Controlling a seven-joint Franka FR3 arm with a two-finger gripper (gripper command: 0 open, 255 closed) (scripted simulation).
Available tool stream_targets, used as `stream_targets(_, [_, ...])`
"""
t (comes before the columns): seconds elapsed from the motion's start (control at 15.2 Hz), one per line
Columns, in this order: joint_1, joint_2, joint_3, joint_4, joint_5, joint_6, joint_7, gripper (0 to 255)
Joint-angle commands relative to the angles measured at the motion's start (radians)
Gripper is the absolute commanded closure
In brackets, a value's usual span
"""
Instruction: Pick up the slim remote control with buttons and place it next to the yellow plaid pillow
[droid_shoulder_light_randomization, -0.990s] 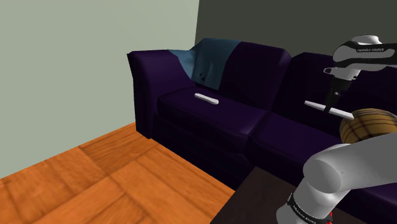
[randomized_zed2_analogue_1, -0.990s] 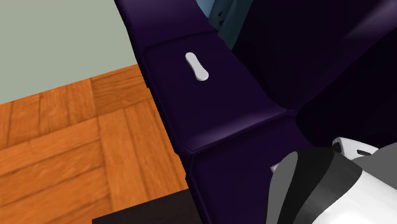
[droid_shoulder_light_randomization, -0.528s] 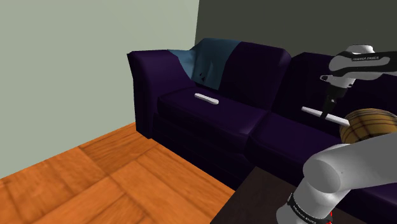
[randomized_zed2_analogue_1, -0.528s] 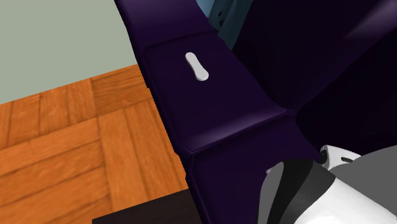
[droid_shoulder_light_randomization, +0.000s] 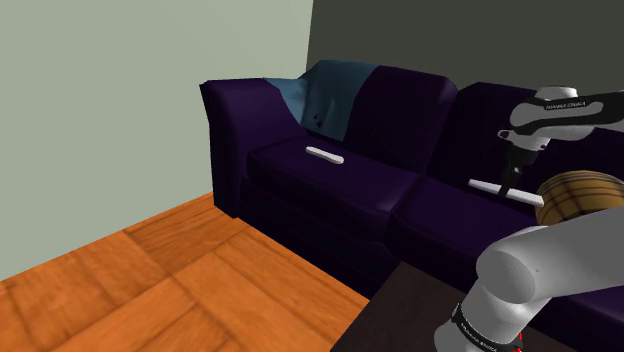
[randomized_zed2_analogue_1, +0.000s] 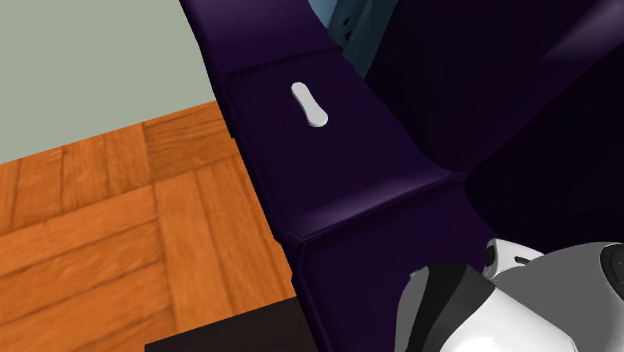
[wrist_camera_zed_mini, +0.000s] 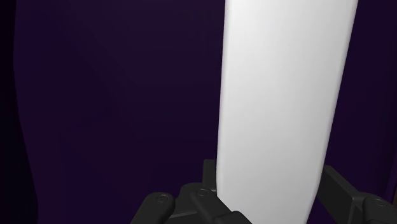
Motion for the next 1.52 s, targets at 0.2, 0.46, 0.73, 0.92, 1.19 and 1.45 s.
stream_targets(0.2, [0.008,0.024,-0.041,-0.049,-0.014,0.076,0.002,255])
stream_targets(0.46, [0.017,0.047,-0.075,-0.084,-0.024,0.136,0.003,255])
stream_targets(0.73, [0.030,0.076,-0.113,-0.115,-0.031,0.198,0.001,255])
stream_targets(0.92, [0.044,0.102,-0.145,-0.136,-0.035,0.247,-0.001,255])
stream_targets(1.19, [0.069,0.142,-0.193,-0.162,-0.035,0.314,-0.007,255])
stream_targets(1.45, [0.081,0.158,-0.213,-0.171,-0.033,0.340,-0.011,255])
